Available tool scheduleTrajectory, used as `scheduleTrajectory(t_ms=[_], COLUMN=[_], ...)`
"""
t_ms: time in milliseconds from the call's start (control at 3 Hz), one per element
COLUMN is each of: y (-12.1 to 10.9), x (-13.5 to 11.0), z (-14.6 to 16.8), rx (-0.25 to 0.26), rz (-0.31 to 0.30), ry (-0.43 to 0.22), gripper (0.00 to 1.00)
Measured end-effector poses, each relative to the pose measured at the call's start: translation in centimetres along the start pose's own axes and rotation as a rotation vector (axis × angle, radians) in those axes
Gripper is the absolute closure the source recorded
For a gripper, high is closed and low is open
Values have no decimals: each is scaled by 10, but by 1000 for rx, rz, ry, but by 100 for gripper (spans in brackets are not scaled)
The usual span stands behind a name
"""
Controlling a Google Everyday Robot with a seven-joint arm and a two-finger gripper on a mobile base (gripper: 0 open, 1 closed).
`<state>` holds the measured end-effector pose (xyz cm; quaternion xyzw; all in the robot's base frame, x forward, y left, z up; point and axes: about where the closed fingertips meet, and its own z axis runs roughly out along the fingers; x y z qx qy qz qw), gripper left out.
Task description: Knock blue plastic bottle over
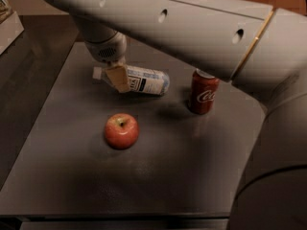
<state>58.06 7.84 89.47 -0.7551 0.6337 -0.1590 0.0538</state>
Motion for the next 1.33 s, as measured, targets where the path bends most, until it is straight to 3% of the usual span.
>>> scheduleTrajectory(t_ms=[667, 1000, 1333], y=[-4, -5, -5], x=[-2, -2, -2], z=[0, 0, 0], rx=[19, 27, 27], rz=[3, 4, 4], ry=[-15, -20, -21], gripper=[12, 0, 0])
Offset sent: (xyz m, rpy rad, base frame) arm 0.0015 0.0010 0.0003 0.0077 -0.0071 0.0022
